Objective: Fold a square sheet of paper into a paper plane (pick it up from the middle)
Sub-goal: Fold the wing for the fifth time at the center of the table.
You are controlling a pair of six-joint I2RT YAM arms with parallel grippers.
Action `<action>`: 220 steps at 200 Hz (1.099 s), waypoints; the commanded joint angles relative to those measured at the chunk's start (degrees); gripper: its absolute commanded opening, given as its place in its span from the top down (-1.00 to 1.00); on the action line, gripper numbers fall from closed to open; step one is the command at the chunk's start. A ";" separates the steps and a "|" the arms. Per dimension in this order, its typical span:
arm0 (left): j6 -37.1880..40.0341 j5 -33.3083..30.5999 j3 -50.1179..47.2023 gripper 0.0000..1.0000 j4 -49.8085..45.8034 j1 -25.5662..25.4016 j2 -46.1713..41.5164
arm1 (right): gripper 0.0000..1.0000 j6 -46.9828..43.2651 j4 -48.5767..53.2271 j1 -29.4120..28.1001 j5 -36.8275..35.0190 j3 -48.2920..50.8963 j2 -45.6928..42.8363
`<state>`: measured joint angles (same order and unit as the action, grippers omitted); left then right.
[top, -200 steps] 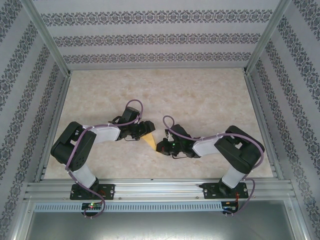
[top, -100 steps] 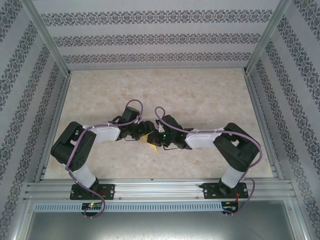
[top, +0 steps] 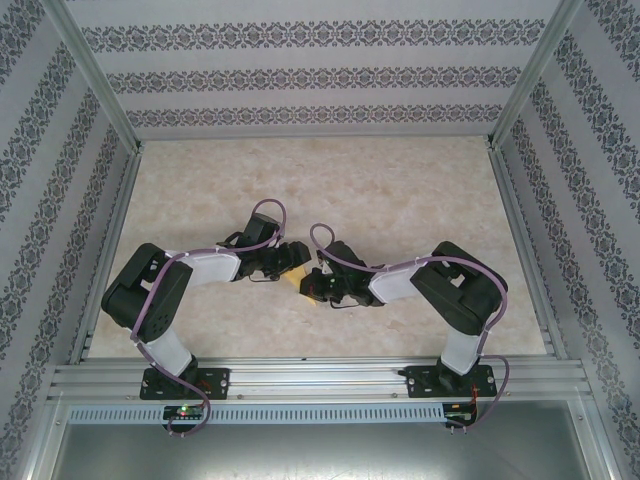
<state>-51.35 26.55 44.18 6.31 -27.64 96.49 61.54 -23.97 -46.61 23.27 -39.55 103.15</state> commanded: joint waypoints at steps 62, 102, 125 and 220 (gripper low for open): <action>3.90 4.87 2.23 -0.59 -5.08 0.58 -8.64 | 1.00 2.53 6.92 -0.54 0.89 1.02 3.74; 2.75 4.75 1.86 -0.60 -2.46 -1.75 -8.00 | 1.00 3.34 5.88 -1.03 0.93 0.68 4.17; 2.11 2.91 2.83 -0.60 -1.34 -2.37 -4.88 | 1.00 3.54 6.23 -1.03 0.66 0.83 4.05; 2.31 -6.25 2.11 -0.57 -2.54 0.45 0.28 | 1.00 3.44 10.40 -1.64 -1.33 1.23 3.64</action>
<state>-49.01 27.18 47.40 4.36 -29.26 94.45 68.66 -23.33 -46.63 24.71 -40.64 104.20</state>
